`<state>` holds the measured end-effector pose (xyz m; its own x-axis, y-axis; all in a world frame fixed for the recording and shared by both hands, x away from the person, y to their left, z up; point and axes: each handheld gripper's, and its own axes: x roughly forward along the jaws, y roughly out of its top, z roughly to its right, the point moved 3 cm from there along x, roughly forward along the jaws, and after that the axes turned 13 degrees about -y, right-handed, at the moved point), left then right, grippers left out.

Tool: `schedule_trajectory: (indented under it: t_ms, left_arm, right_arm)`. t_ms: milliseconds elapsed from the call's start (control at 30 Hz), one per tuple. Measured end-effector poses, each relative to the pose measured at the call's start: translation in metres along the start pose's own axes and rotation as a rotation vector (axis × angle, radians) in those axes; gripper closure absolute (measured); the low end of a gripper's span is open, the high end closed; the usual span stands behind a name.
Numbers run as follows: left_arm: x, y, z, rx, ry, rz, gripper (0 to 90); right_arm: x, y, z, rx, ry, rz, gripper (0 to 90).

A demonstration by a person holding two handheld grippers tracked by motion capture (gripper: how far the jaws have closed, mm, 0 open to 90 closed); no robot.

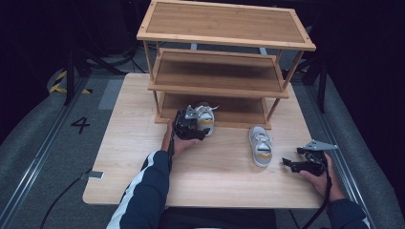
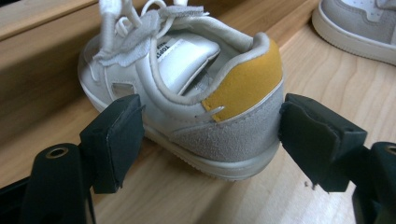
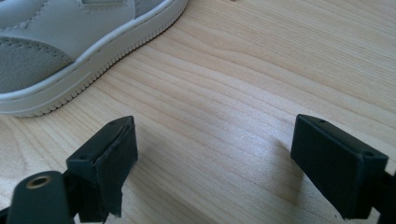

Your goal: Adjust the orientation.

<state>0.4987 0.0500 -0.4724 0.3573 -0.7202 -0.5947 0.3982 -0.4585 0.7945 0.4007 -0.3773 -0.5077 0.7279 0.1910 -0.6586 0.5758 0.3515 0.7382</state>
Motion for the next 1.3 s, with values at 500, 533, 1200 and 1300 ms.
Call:
schedule_trajectory:
  t_ms: [500,533,1200,1300]
  left_arm:
    - [0.02,0.022,-0.029,0.009,0.084,-0.042,28.0]
    - [0.021,0.023,-0.029,0.009,0.087,-0.043,28.0]
    - [0.028,0.025,-0.047,-0.011,0.107,-0.051,29.3]
    - [0.024,0.024,-0.053,0.06,0.122,-0.089,28.8]
  right_arm:
    - [0.0,0.0,0.0,0.0,0.0,0.0,15.0]
    - [0.0,0.0,0.0,0.0,0.0,0.0,15.0]
    - [0.0,0.0,0.0,-0.002,0.001,0.0,15.1]
    - [0.0,0.0,0.0,-0.003,0.0,0.0,15.1]
